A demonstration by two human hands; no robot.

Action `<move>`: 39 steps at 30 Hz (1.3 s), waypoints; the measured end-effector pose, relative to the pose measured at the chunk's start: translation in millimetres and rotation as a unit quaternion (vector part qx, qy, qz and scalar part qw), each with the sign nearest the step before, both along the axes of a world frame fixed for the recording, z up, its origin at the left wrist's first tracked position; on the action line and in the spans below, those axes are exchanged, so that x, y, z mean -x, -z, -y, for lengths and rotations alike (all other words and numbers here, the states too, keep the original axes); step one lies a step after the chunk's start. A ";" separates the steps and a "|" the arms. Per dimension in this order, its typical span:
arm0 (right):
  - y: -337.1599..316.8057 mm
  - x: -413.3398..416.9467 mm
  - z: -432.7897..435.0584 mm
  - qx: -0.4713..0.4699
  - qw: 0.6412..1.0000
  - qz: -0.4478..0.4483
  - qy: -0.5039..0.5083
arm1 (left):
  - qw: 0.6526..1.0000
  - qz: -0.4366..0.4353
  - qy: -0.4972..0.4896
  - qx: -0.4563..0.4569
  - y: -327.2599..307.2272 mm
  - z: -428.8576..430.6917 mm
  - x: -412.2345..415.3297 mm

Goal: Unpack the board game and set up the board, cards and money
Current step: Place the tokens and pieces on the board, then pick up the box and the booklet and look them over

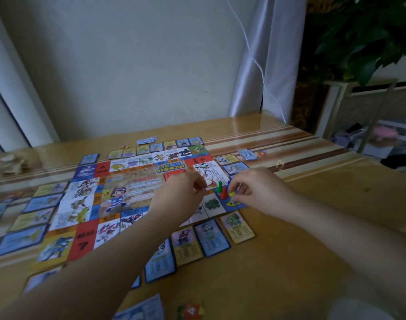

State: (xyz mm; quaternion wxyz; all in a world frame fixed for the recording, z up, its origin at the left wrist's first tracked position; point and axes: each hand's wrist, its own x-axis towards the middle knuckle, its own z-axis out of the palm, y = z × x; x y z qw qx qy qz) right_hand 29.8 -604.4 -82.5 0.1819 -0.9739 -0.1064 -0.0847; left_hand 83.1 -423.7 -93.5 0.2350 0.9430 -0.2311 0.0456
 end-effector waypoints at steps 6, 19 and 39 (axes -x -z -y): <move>-27.4 11.3 -35.6 0.003 0.998 0.046 -0.048 | 0.999 0.016 -0.030 0.038 -21.4 -32.3 28.3; -50.2 34.5 -248.2 -0.033 0.963 -0.002 -0.268 | 0.964 0.028 -0.251 0.085 -22.7 -208.6 134.2; -26.2 15.7 -441.2 0.066 0.916 -0.139 -0.371 | 0.910 0.052 -0.411 0.020 -10.7 -435.5 187.9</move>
